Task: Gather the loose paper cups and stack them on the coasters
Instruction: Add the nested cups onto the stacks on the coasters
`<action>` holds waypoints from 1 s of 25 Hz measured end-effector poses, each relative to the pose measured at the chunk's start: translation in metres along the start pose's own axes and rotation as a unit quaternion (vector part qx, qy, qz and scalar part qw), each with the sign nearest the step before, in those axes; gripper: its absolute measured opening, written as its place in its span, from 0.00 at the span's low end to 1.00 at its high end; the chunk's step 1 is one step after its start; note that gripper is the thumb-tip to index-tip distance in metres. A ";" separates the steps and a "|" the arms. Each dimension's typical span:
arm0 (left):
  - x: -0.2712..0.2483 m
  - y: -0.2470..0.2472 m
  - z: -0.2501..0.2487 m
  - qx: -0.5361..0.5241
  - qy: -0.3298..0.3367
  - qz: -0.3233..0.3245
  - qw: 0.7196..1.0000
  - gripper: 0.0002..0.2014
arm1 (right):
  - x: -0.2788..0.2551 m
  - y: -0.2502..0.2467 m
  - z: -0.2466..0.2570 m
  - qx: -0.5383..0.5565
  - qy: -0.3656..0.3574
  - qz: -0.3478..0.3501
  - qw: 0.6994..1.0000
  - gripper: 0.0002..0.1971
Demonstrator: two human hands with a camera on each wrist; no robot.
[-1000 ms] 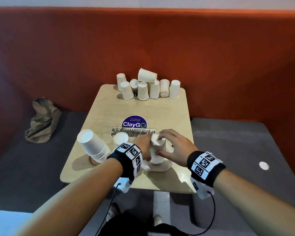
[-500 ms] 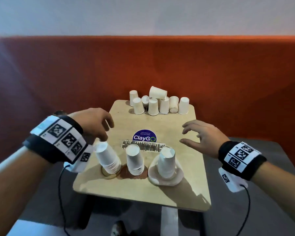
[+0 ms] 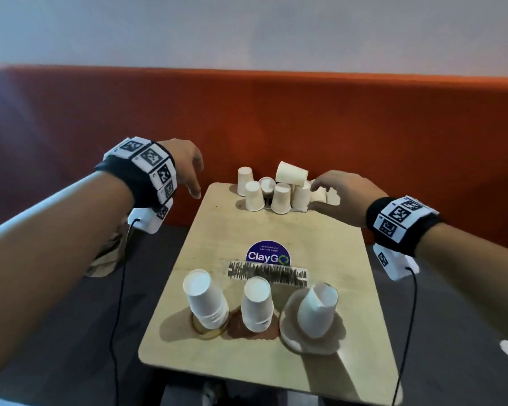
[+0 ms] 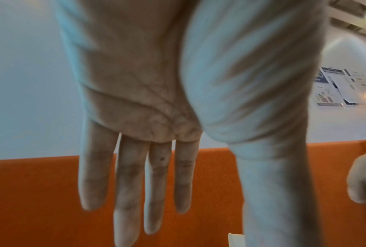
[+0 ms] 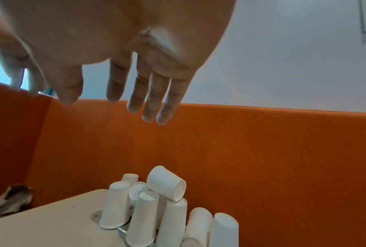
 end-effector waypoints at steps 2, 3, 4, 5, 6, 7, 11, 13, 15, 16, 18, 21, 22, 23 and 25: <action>0.032 -0.004 -0.002 0.015 0.025 -0.008 1.000 0.36 | 0.025 0.007 -0.001 -0.029 0.017 0.016 0.999 0.21; 0.047 -0.002 -0.004 0.015 0.039 -0.009 0.999 0.35 | 0.036 0.012 -0.003 -0.036 0.027 0.025 0.999 0.21; 0.062 0.003 -0.006 0.011 0.052 -0.008 0.999 0.34 | 0.043 0.020 -0.006 -0.039 0.039 0.037 0.998 0.22; 0.079 0.006 -0.006 0.006 0.065 -0.008 0.998 0.33 | 0.052 0.028 -0.010 -0.040 0.055 0.046 0.997 0.22; 0.096 0.011 -0.006 0.001 0.077 -0.010 0.997 0.31 | 0.059 0.036 -0.015 -0.040 0.072 0.051 0.995 0.22; 0.110 0.018 -0.006 -0.004 0.086 -0.010 0.996 0.29 | 0.064 0.044 -0.018 -0.038 0.089 0.056 0.994 0.22; 0.151 0.055 -0.020 0.013 0.130 0.009 0.991 0.23 | 0.070 0.071 -0.031 -0.014 0.154 0.088 0.984 0.25; 0.166 0.074 -0.026 0.018 0.139 0.015 0.990 0.23 | 0.075 0.083 -0.036 -0.015 0.172 0.108 0.979 0.27; 0.182 0.088 -0.032 0.011 0.138 0.016 0.990 0.22 | 0.085 0.093 -0.046 -0.013 0.182 0.118 0.976 0.28; 0.188 0.094 -0.032 0.001 0.132 0.012 0.991 0.23 | 0.089 0.097 -0.051 -0.008 0.186 0.120 0.975 0.28; 0.202 0.109 -0.032 -0.023 0.112 0.009 0.993 0.26 | 0.096 0.105 -0.065 0.016 0.205 0.112 0.972 0.29; 0.214 0.133 -0.027 -0.031 0.074 0.022 0.997 0.30 | 0.105 0.116 -0.082 0.059 0.220 0.100 0.969 0.31; 0.217 0.140 -0.025 -0.020 0.063 0.023 0.998 0.29 | 0.111 0.118 -0.087 0.067 0.219 0.098 0.968 0.32; 0.220 0.147 -0.024 -0.011 0.054 0.025 0.998 0.28 | 0.117 0.120 -0.091 0.074 0.215 0.095 0.969 0.33; 0.224 0.164 -0.023 -0.025 0.038 0.037 0.998 0.27 | 0.131 0.122 -0.092 0.085 0.200 0.083 0.973 0.33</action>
Point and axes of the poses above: each hand's wrist, its own x-axis towards the middle knuckle, its own y-axis out of the palm, z = x × y, the point moved 10 cm from there along x, towards the middle knuckle, and after that the axes turned 7 degrees about -x, right-handed, at the moved point
